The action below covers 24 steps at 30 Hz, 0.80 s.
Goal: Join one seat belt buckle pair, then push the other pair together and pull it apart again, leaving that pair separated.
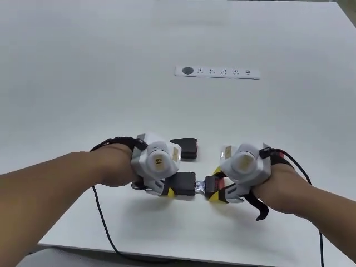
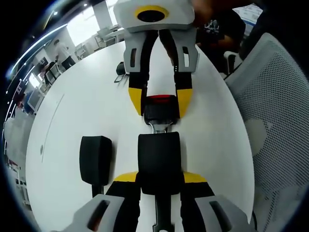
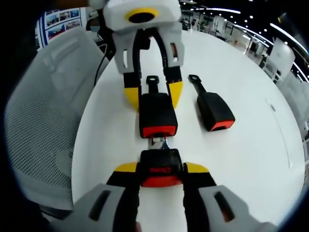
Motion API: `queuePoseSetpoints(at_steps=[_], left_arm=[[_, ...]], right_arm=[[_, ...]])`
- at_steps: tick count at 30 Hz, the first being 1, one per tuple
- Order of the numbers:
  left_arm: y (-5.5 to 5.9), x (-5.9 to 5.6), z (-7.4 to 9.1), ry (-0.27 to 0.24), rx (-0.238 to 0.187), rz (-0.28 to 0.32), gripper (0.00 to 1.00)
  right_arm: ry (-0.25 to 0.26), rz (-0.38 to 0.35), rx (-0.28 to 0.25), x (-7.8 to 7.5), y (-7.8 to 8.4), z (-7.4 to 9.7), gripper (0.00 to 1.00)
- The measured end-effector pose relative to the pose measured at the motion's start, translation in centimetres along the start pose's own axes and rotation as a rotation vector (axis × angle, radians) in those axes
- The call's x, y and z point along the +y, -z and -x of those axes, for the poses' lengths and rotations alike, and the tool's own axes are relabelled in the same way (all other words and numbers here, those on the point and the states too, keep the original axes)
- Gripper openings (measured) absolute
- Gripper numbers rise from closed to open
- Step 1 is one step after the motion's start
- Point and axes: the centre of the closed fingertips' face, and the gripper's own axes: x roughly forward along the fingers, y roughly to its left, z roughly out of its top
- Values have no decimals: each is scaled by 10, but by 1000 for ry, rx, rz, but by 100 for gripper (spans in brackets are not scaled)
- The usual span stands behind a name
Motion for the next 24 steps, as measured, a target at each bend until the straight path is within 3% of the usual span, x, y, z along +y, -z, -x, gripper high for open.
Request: queuePoseSetpoints(at_steps=[15, 20, 24], left_arm=[[-1, 1, -1, 12, 13, 1, 32], [0, 1, 0, 6, 6, 2, 32], [-1, 3, 0, 4, 15, -5, 32]], right_arm=[[8, 30, 5, 1, -12, -8, 33], [-8, 17, -14, 0, -13, -9, 33], [-12, 47, -8, 1, -19, -12, 33]])
